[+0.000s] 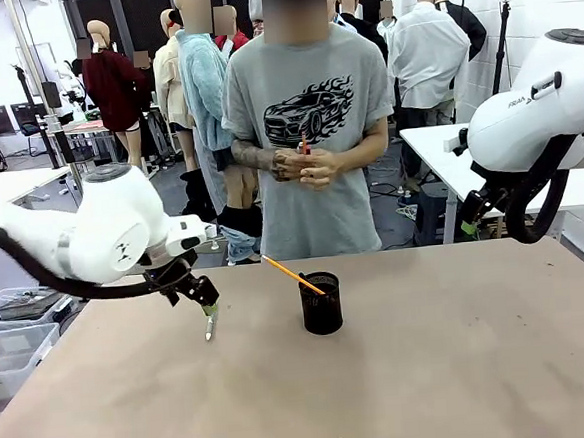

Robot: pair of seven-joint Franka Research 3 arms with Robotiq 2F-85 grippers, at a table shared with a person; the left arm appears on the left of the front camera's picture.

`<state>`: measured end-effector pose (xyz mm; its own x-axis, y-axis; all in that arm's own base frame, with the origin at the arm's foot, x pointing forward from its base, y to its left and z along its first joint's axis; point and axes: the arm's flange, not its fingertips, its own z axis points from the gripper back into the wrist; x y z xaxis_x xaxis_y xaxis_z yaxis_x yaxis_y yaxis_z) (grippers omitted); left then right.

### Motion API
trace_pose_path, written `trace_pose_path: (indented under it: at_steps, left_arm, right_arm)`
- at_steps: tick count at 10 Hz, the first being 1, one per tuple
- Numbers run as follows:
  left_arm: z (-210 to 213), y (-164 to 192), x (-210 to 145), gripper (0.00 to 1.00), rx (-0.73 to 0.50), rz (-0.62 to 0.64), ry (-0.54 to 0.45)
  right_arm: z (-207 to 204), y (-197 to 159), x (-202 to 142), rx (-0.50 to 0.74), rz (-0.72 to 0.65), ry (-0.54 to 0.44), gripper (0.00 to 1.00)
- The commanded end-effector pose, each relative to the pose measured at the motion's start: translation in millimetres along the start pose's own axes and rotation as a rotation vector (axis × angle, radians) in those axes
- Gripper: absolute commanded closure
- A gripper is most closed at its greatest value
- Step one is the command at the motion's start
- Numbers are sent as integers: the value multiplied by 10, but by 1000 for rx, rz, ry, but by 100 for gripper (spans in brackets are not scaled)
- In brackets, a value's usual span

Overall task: Place the pens into the pen holder.
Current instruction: Pick up a writing instrument from the table and place it into the Pen holder.

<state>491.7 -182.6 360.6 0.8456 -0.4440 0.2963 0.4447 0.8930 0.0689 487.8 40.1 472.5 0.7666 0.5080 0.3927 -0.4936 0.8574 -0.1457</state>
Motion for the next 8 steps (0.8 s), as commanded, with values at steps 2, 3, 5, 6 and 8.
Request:
trace_pose_path:
  at_steps: [2,3,5,6,8]
  left_arm:
    - [-340,-25,393,0,37,97,108]
    - [-441,-1,465,0,24,103,127]
    - [-540,32,539,0,-13,135,136]
    - [-592,58,573,0,-31,150,147]
    - [-696,89,616,0,-56,173,216]
  right_arm:
    - [7,-5,-1,-11,0,1,0]
    - [7,-5,-1,-11,0,1,0]
    - [7,-5,-1,-11,0,1,0]
    - [7,-5,-1,-11,0,1,0]
    - [7,-5,-1,-11,0,1,0]
